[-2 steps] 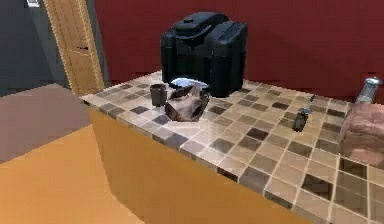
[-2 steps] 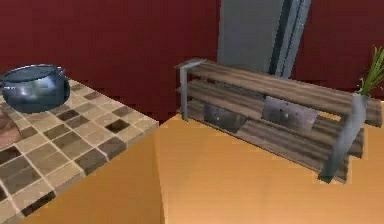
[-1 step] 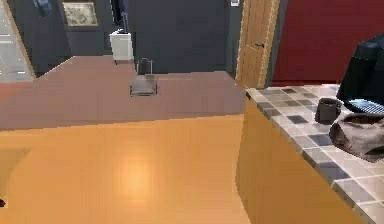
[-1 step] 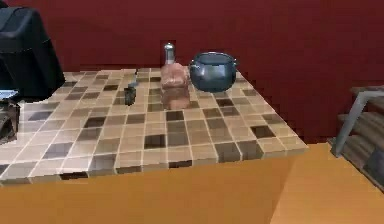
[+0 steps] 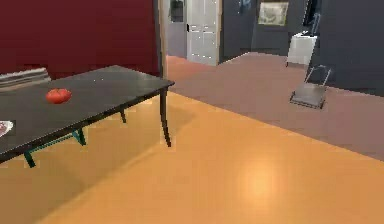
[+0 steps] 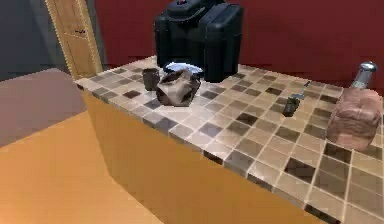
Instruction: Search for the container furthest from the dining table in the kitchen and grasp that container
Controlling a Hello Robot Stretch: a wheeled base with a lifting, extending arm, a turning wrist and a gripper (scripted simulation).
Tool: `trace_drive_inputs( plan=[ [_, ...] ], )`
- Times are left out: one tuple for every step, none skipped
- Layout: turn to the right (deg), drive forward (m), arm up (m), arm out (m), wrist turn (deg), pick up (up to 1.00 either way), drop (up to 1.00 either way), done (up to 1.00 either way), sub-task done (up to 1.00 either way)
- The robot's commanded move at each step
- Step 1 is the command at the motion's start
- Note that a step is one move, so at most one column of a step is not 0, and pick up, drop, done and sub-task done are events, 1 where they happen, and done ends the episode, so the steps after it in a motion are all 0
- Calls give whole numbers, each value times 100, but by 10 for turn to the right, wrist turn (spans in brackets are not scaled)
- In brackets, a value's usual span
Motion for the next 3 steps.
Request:
trace_drive_inputs(
  plan=[
    [450, 0, 0, 0, 0, 0, 0, 0, 0],
    [240, 0, 0, 0, 0, 0, 0, 0, 0],
    [0, 35, 0, 0, 0, 0, 0, 0, 0]
  ],
)
